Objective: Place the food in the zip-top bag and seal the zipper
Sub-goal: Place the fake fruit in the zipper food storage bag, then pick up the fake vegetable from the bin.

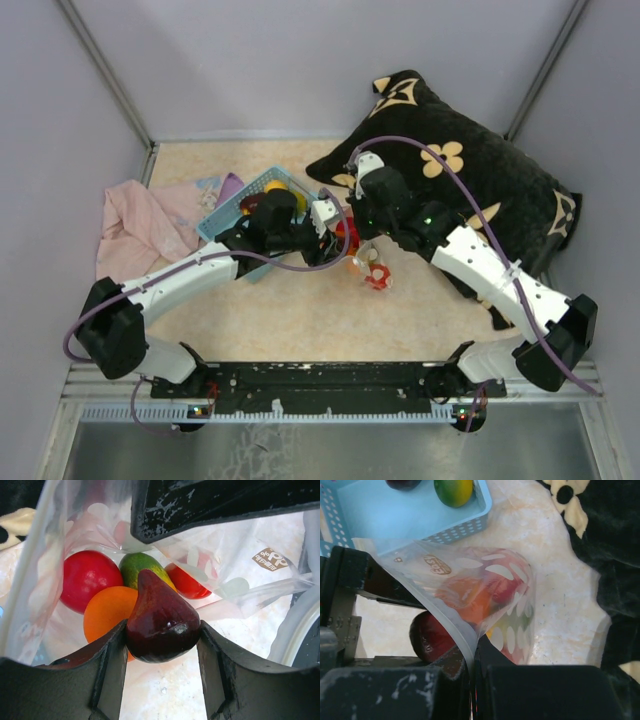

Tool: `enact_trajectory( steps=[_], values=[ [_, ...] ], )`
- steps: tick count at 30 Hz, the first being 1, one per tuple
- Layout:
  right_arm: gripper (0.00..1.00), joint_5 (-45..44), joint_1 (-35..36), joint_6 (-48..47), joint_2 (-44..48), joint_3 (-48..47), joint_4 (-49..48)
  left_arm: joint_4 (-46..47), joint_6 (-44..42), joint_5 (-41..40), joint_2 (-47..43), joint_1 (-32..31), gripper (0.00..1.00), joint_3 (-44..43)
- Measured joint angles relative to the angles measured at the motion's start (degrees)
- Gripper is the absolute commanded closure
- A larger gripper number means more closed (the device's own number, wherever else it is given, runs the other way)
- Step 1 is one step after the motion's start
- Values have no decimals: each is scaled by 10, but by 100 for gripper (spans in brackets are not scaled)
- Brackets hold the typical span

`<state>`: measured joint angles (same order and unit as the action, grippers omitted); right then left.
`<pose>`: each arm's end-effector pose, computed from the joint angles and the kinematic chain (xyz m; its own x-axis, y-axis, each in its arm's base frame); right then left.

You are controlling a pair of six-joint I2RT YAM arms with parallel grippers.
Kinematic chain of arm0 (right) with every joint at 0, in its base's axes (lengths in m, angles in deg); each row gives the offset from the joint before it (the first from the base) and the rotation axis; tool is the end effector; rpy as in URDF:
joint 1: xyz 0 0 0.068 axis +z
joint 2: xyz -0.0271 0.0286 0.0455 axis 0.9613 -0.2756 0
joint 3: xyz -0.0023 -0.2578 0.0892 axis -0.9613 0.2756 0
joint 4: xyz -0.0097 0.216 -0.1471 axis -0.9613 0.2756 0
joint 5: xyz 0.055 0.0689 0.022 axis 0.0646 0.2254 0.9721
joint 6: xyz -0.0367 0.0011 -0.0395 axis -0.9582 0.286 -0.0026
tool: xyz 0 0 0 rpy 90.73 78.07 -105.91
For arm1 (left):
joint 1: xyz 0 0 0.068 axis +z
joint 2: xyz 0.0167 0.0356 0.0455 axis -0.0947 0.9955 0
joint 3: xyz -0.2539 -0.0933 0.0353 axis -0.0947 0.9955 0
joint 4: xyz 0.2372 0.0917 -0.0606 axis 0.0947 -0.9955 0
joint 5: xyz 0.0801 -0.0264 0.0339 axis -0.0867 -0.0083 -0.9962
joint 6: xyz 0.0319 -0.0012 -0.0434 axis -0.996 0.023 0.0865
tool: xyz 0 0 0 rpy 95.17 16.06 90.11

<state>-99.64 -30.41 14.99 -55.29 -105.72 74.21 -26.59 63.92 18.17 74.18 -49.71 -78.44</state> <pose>0.2089 0.1902 0.3667 -0.5604 -0.2197 -0.7986 -0.4586 0.8852 0.0783 0.2227 -0.2381 0.2838 -0.1582 0.3861 -0.9088 0.9460 0.3230 -0.0275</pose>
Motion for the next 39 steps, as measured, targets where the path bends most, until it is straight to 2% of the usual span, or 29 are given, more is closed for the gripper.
enact_trajectory(
  steps=[4,10,21,25,32,39],
  values=[
    [100,-13,0,-14,0,-7,21,9,3,7,-2,0,39,1],
    [100,-19,0,-19,0,-13,25,32,17,6,-3,0,24,1],
    [100,-27,0,-15,2,-7,8,42,51,-22,-23,-3,15,1],
    [100,-35,0,-7,9,15,1,22,77,-38,-52,-3,8,-5],
    [100,-59,0,3,14,38,-6,-34,122,-101,-120,-3,1,-21],
    [100,-94,0,3,19,41,-5,-90,159,-203,-155,-2,2,-29]
  ],
)
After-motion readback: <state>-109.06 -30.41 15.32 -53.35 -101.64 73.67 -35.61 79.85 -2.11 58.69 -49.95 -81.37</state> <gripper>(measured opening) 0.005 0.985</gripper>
